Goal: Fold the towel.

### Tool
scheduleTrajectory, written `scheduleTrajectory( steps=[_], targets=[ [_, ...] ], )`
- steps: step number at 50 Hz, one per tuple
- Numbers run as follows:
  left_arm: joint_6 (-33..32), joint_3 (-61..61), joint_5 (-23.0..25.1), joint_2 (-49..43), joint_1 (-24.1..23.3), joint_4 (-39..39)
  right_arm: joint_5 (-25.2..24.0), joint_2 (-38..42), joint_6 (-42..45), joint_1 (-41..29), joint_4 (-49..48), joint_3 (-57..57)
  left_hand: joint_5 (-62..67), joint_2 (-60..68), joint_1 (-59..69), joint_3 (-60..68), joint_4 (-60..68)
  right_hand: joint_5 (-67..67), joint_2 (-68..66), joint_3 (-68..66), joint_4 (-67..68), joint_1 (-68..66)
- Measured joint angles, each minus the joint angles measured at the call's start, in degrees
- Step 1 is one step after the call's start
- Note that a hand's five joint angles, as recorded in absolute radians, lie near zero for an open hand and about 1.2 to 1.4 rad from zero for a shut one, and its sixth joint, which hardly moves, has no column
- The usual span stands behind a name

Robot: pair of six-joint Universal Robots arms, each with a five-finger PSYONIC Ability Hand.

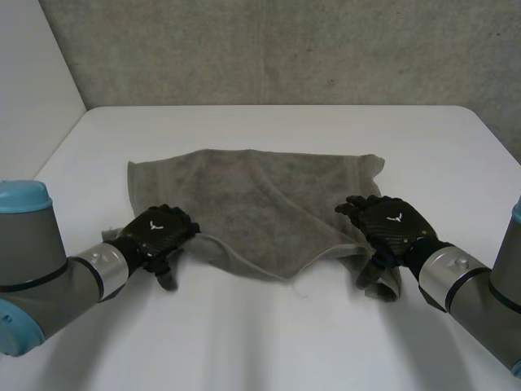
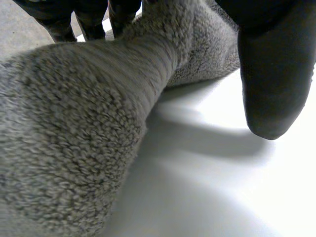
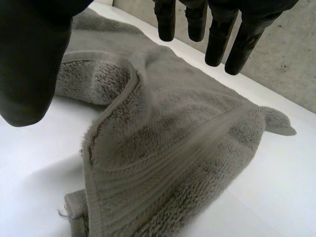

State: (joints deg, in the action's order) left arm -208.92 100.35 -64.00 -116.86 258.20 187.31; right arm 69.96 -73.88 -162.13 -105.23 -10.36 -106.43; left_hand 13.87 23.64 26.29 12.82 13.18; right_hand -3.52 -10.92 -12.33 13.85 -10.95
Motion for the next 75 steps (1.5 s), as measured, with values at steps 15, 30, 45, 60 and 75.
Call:
scheduleTrajectory(
  steps=[15,30,45,60,75],
  targets=[
    [0.09,3.56,-0.13,5.42,0.19,0.5,0.39,0.63,1.7,0.76,-3.56,-2.22,0.76,0.04,0.01,0.0,0.0,-8.03,-9.34,0.0,0.0,-9.63],
    [0.1,3.55,-0.23,5.99,3.15,0.79,0.35,4.85,0.02,1.6,-8.84,-3.69,8.59,8.34,5.28,0.0,0.0,-24.03,-26.08,0.0,0.0,-26.28],
    [0.22,3.68,-0.25,8.32,3.82,-0.14,0.41,7.51,-1.39,1.58,-10.85,-2.34,17.13,17.3,14.7,0.0,0.0,-35.88,-38.74,0.0,0.0,-38.77],
    [0.29,4.2,-0.35,9.65,3.96,-0.86,0.41,7.39,-0.63,1.7,-9.38,-1.44,51.97,52.86,48.72,0.0,0.0,-50.66,-53.02,0.0,0.0,-53.19],
    [0.29,3.76,-0.12,12.88,4.69,-1.46,-0.5,4.7,1.01,2.55,-0.14,2.32,52.32,53.54,48.73,0.0,0.0,-62.58,-65.75,0.0,0.0,-62.23]
  ],
)
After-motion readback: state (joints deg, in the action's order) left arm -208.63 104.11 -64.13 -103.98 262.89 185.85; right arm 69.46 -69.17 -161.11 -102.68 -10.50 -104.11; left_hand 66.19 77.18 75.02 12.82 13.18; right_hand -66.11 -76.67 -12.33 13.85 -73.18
